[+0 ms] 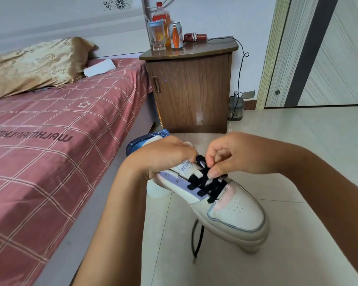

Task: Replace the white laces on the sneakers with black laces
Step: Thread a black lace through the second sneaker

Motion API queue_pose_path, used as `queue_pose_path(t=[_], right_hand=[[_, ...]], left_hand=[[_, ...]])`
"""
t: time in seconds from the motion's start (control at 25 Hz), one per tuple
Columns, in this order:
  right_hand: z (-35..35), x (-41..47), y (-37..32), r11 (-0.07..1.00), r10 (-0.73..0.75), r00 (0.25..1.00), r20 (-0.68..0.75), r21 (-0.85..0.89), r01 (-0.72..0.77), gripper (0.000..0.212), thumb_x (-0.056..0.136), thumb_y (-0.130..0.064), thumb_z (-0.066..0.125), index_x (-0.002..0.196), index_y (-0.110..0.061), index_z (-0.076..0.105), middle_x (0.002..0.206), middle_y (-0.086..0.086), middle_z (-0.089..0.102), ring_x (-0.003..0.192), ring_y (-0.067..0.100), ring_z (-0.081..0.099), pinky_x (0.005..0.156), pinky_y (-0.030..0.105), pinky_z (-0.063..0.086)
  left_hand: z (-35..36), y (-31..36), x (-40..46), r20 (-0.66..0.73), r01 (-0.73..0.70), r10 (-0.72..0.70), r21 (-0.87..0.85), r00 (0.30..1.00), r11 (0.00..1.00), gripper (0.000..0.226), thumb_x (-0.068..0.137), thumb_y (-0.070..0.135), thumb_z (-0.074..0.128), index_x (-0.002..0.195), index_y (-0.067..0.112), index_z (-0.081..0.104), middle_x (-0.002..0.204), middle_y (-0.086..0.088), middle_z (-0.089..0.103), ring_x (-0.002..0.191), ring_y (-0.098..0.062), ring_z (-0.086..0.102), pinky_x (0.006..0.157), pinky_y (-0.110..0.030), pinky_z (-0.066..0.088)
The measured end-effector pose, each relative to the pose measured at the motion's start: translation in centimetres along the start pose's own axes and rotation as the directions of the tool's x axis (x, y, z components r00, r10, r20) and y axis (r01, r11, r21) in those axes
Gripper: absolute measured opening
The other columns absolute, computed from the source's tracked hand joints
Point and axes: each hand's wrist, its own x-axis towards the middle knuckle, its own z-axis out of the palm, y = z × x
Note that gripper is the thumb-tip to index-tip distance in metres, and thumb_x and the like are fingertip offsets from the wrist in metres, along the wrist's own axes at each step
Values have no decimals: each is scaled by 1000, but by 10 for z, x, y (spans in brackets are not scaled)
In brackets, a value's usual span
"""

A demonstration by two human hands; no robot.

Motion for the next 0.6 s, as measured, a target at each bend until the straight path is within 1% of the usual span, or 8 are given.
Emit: queue_pose_path(t=[0.08, 0.12, 0.24, 0.32, 0.4, 0.48, 0.56, 0.6], right_hand=[[0, 0, 3, 997, 8, 1000, -19, -76, -10, 11, 79, -25, 72, 78, -19, 63, 67, 1, 61, 62, 7, 51, 65, 25, 41], [-2, 0, 3, 992, 0, 997, -71, -125, -9, 12, 81, -25, 70, 75, -21, 61, 66, -3, 58, 61, 5, 49, 64, 23, 40], [-9, -2, 0, 980, -60, 984, -169, -196, 26, 11, 82, -24, 68, 75, -22, 61, 74, -4, 60, 72, 10, 54, 75, 28, 45], [-8, -3, -3, 987, -57, 985, -163, -158, 31, 10, 82, -29, 68, 79, -21, 63, 78, -6, 64, 76, 7, 58, 76, 26, 46], [-4, -2, -1, 987, -14, 977, -215, -160, -21, 27, 82, -41, 63, 74, -16, 62, 68, -8, 60, 64, 6, 55, 65, 21, 42], [4, 3, 1, 984, 9, 943, -333, -165, -67, 48, 86, -46, 55, 58, -8, 48, 53, -4, 39, 49, 7, 36, 52, 20, 29], [14, 9, 2, 993, 33, 900, -436, -84, -77, 52, 89, -44, 54, 54, -7, 42, 50, 1, 30, 47, 7, 27, 48, 21, 22], [19, 13, 3, 998, 45, 890, -454, -22, -62, 52, 89, -42, 56, 57, -2, 48, 51, 6, 34, 49, 8, 29, 49, 21, 22]], left_hand=[[0, -2, 0, 14, 13, -13, 5, 1000, 1000, 37, 82, 16, 57, 47, 19, 47, 58, 2, 42, 53, -9, 39, 41, -12, 32], [0, -3, 1, 17, 20, -20, 2, 1000, 1000, 39, 82, 16, 57, 45, 19, 46, 56, 2, 41, 50, -9, 39, 42, -13, 33], [-3, -6, 3, 15, 35, -34, -59, 999, 998, 22, 80, 17, 56, 59, 14, 53, 63, -5, 44, 55, -16, 42, 60, -25, 35], [-5, -8, 3, 22, 6, -4, -84, 1000, 996, 24, 78, 18, 57, 55, 15, 57, 62, -4, 47, 56, -16, 44, 62, -28, 36], [-7, -10, 3, 35, -34, 38, -127, 999, 991, 21, 75, 22, 59, 56, 18, 67, 64, -2, 57, 61, -14, 53, 65, -28, 42], [-8, -14, 5, 13, -37, 42, -240, 999, 970, 21, 80, 20, 58, 63, 20, 71, 69, -3, 63, 66, -17, 57, 69, -30, 44], [-5, -17, 9, -24, -21, 14, -334, 1000, 942, 15, 81, 20, 60, 71, 18, 71, 72, -4, 65, 68, -19, 59, 70, -32, 44], [-2, -17, 10, -28, -21, 12, -354, 1000, 935, 10, 80, 21, 62, 77, 15, 70, 74, -5, 66, 70, -19, 59, 71, -32, 44]])
